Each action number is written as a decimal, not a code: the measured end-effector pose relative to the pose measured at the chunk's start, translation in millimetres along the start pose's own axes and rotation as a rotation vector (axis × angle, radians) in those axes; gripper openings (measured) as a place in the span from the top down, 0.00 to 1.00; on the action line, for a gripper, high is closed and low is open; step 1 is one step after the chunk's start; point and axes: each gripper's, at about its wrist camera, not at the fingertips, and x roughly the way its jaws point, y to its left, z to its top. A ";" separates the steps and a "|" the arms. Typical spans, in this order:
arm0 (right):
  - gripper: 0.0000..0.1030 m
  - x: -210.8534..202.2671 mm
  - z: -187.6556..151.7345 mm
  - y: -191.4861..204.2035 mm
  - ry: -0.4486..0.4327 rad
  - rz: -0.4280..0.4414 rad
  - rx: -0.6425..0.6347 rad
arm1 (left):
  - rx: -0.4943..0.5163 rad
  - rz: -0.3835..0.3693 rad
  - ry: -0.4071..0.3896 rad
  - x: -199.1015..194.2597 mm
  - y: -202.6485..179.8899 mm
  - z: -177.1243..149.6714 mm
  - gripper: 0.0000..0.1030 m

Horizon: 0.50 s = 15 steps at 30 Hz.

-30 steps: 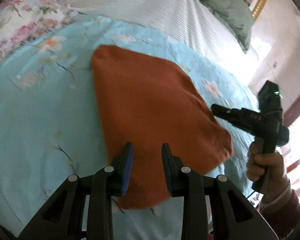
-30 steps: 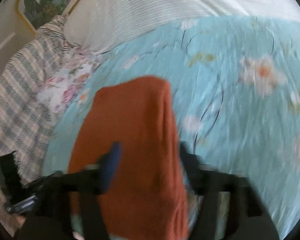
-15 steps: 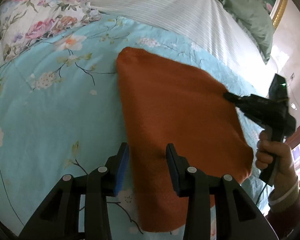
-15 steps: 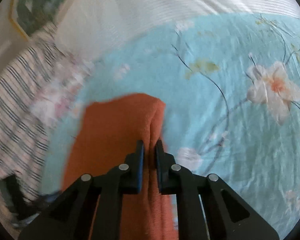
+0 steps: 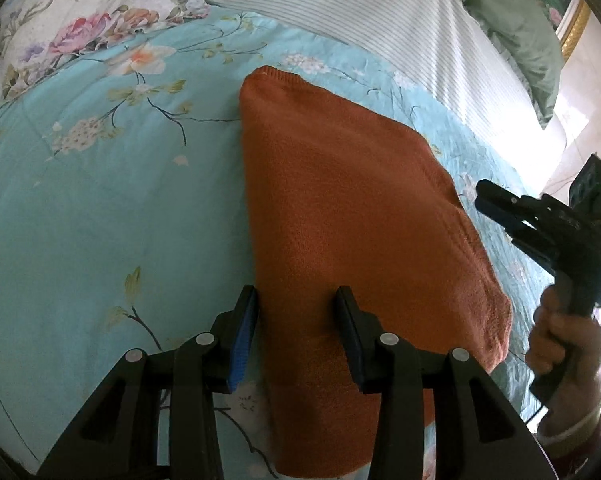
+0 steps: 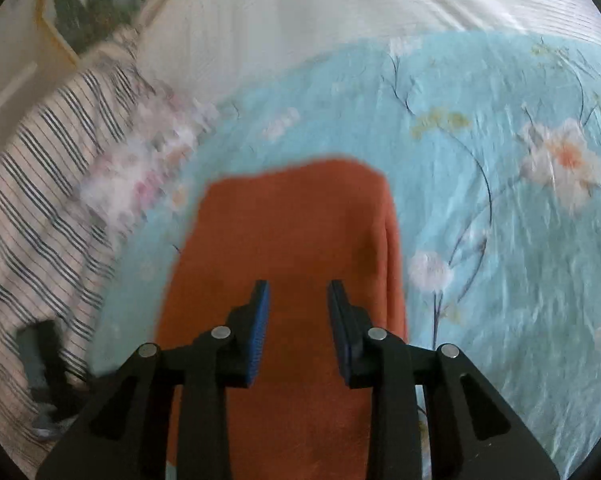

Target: Fold small clothes

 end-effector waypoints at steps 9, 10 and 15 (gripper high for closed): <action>0.88 7.1 -11.0 -39.9 -0.004 0.037 0.118 | -0.014 -0.002 -0.001 1.9 9.8 -9.0 0.48; 0.87 3.6 -12.0 -37.8 -0.005 0.039 0.117 | -0.017 0.000 -0.001 0.8 9.6 -9.8 0.48; 0.85 -18.0 -25.4 -16.9 -0.008 0.032 0.074 | 0.011 0.035 -0.018 -15.4 3.4 -19.4 0.48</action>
